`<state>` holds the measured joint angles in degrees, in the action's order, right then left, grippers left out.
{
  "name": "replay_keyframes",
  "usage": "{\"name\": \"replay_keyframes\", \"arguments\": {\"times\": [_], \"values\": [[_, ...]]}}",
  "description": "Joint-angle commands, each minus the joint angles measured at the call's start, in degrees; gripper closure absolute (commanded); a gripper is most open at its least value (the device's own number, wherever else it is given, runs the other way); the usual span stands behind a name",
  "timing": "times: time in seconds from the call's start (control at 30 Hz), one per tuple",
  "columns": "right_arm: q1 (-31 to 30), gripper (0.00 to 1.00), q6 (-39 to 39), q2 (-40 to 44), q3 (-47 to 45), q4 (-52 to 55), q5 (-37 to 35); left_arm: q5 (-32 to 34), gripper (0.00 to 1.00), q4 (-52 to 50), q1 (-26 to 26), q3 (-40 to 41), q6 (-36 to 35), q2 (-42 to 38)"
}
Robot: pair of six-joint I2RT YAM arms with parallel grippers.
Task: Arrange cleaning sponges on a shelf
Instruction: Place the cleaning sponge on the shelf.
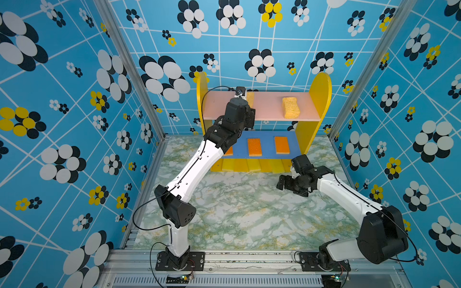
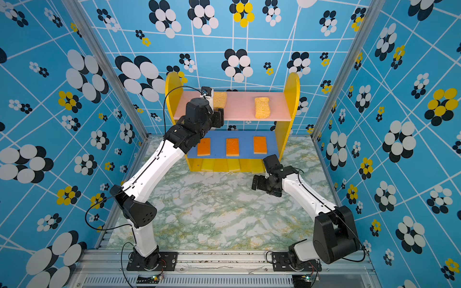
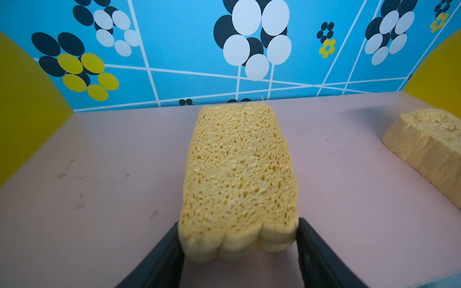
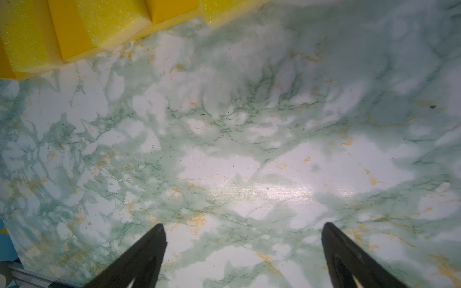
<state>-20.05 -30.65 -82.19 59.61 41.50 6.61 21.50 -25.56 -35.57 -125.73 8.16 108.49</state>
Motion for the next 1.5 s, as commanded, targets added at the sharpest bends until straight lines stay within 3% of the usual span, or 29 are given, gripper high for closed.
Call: {"name": "replay_keyframes", "arguments": {"times": [0.0, 0.27, 0.37, 0.5, 1.47], "values": [[0.2, 0.01, -0.5, 0.8, 0.3, 0.2, 0.7, 1.0, 0.30, 0.7, 0.5, 1.0, 0.6, -0.8], [0.1, 0.01, -0.5, 1.2, 0.1, 0.2, 0.5, 0.4, 0.29, 1.1, 0.4, 1.6, 0.9, -1.2], [0.2, 0.01, -0.5, 1.2, 0.1, 0.2, 0.6, 0.8, 0.12, 1.2, 0.3, 1.8, 0.9, -1.5], [0.1, 0.01, -0.5, 1.4, 0.2, 0.2, 0.6, 1.1, 0.01, 1.8, 0.2, 2.9, 0.7, -2.2], [0.2, 0.01, 3.4, 1.1, 7.4, 5.5, 0.1, -0.2, 0.01, 4.4, -1.8, 6.3, -4.2, -10.8]]}}
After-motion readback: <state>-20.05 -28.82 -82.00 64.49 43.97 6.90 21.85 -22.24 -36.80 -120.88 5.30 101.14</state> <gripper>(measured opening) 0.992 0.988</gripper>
